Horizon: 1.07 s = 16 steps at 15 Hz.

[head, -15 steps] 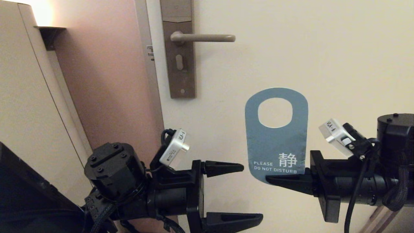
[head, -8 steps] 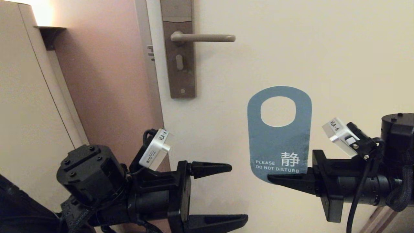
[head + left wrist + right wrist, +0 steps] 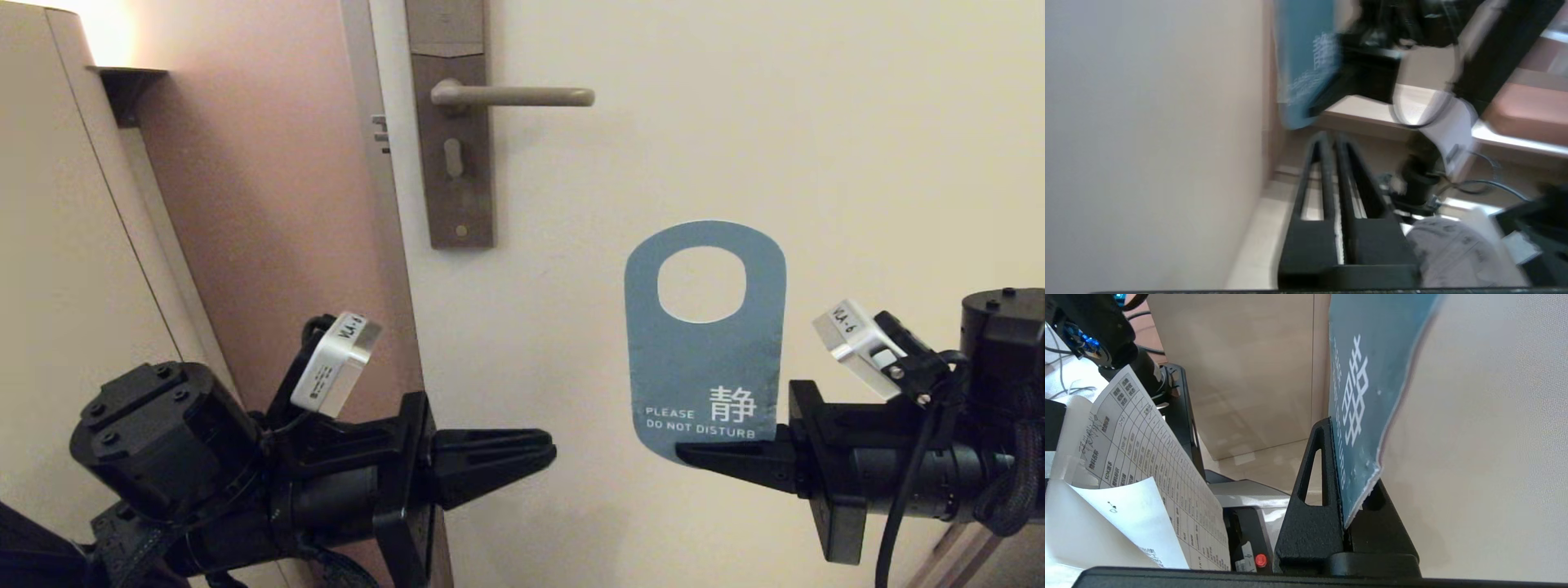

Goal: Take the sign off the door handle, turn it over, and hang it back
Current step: Hang the sign back with the other side facing out

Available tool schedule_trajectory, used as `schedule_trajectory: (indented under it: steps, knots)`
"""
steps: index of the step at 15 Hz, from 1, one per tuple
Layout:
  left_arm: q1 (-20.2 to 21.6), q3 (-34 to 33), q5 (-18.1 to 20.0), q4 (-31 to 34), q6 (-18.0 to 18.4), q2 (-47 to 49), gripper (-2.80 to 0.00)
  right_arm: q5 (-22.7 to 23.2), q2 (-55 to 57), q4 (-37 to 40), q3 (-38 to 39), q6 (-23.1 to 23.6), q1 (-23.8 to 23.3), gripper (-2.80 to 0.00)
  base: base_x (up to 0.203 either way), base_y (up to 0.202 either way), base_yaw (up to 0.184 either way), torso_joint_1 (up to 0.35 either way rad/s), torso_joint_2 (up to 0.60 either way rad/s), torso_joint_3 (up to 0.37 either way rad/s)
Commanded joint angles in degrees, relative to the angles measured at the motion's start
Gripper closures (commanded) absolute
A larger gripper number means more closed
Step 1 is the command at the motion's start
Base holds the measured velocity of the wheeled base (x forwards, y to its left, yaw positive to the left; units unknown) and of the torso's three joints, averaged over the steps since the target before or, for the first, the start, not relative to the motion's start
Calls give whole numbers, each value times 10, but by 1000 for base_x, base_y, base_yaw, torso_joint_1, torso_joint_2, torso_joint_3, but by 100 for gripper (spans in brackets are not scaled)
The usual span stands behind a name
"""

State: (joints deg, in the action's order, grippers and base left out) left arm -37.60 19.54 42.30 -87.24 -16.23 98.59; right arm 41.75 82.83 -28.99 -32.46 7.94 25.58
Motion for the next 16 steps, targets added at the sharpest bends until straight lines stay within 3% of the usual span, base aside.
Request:
schedule_trajectory:
  steps: [1, 4, 7, 9, 13, 16]
  knots:
    - [15, -15, -19, -25, -1, -19, 0, 3, 2, -2, -1, 1, 0, 0, 0, 0, 0, 0, 0, 0]
    - [64, -63, -83, -22, 33, -44, 0, 2, 4, -1, 2, 1, -4, 0, 0, 0, 0, 0, 0, 0]
    - [127, -126, -97, 26, 88, -104, 0, 2, 5, -1, 3, 1, -4, 0, 0, 0, 0, 0, 0, 0]
    - [202, -171, -98, 61, 113, -147, 0, -2, 6, -1, 2, 1, -4, 0, 0, 0, 0, 0, 0, 0]
    - [335, -194, -139, 141, 135, -225, 0, -2, 9, -1, 0, 1, -8, 0, 0, 0, 0, 0, 0, 0]
    - [372, -195, -183, 203, 137, -288, 0, -3, 11, -2, -1, 1, -16, 0, 0, 0, 0, 0, 0, 0]
